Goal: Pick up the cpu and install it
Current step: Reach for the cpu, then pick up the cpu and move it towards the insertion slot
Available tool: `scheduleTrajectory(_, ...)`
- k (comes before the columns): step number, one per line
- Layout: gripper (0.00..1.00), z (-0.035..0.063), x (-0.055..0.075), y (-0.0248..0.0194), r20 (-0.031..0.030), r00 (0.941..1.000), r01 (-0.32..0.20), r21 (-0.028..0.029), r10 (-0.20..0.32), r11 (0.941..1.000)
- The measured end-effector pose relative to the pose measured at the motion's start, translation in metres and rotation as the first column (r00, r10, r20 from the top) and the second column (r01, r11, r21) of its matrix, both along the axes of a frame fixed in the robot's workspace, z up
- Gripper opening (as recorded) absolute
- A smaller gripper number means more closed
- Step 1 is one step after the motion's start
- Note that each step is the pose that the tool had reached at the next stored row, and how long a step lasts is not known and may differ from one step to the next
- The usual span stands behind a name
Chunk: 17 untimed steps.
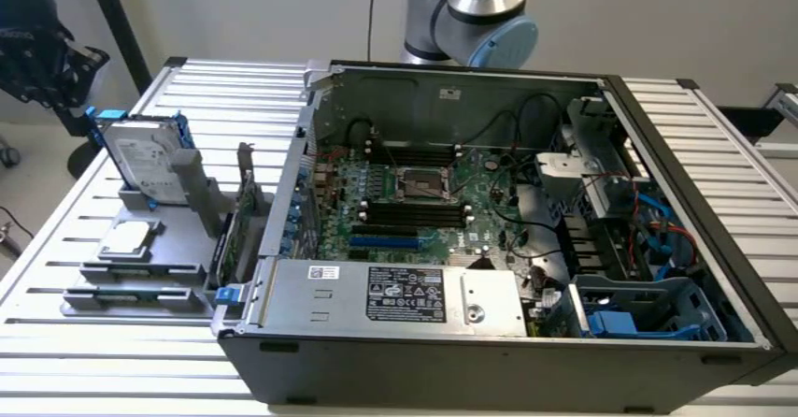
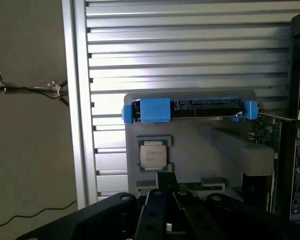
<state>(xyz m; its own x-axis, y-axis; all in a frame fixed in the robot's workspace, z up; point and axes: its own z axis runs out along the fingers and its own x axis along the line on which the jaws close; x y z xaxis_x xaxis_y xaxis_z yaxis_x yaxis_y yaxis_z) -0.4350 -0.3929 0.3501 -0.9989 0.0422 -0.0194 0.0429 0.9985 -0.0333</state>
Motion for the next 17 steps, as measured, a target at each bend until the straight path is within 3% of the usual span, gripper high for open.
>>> scheduleTrajectory(7, 0.12, 0.0000, 0.0000, 0.0000, 0.0000, 1.0000, 0.000, 0.0000, 0.000, 1.0000)
scheduleTrajectory(10, 0.24, 0.0000, 0.0000, 0.0000, 0.0000, 1.0000, 0.000, 0.0000, 0.000, 1.0000)
scheduleTrajectory(11, 0.24, 0.0000, 0.0000, 0.0000, 0.0000, 1.0000, 0.000, 0.0000, 0.000, 1.0000)
scheduleTrajectory(15, 0.47, -0.0002, -0.0018, 0.0004, -0.0001, 1.0000, 0.000, -0.0001, 0.000, 1.0000)
scheduleTrajectory(17, 0.53, -0.0014, -0.0038, 0.0004, 0.0000, 1.0000, 0.000, 0.0000, 0.000, 1.0000)
